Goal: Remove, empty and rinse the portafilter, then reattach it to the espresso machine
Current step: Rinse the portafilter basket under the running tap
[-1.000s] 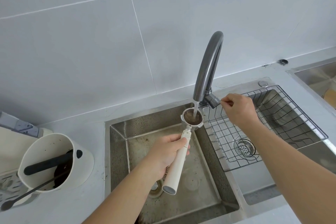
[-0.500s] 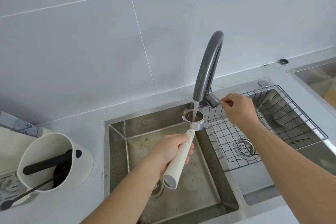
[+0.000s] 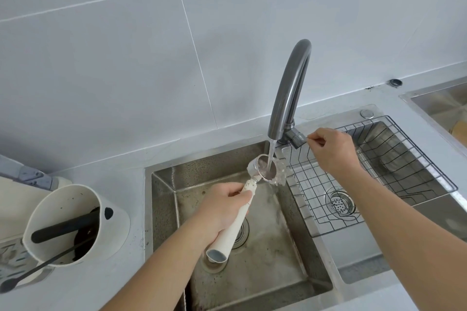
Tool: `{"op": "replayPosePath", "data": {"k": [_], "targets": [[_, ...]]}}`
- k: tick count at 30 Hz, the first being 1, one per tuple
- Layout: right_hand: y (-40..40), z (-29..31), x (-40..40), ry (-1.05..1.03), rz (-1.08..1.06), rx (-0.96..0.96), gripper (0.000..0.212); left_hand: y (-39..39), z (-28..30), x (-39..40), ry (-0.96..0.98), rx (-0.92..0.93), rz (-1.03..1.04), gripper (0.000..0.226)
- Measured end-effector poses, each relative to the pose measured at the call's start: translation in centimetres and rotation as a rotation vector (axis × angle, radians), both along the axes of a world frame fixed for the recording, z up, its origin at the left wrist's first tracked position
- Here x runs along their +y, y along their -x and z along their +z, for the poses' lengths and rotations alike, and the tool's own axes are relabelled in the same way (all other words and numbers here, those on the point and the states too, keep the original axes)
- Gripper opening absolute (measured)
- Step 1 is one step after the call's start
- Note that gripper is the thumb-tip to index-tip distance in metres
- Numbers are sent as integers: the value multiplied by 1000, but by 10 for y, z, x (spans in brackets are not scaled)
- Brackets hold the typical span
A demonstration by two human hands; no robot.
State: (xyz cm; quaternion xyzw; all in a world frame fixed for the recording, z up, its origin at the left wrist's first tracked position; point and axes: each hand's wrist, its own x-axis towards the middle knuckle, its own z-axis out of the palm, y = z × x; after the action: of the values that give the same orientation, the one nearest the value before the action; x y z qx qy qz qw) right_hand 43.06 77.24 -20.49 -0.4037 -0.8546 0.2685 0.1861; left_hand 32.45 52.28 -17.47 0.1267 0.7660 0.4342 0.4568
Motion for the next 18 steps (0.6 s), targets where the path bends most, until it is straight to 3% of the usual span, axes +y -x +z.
{"op": "replayPosePath", "data": {"k": [6,18], "targets": [[0,0,0,-15,3,-3,12,-8,-6,1,-56,-22,29,23],[1,-2,1,2,-16,11,12,-13,-17,10,-167,-245,132,16]]}}
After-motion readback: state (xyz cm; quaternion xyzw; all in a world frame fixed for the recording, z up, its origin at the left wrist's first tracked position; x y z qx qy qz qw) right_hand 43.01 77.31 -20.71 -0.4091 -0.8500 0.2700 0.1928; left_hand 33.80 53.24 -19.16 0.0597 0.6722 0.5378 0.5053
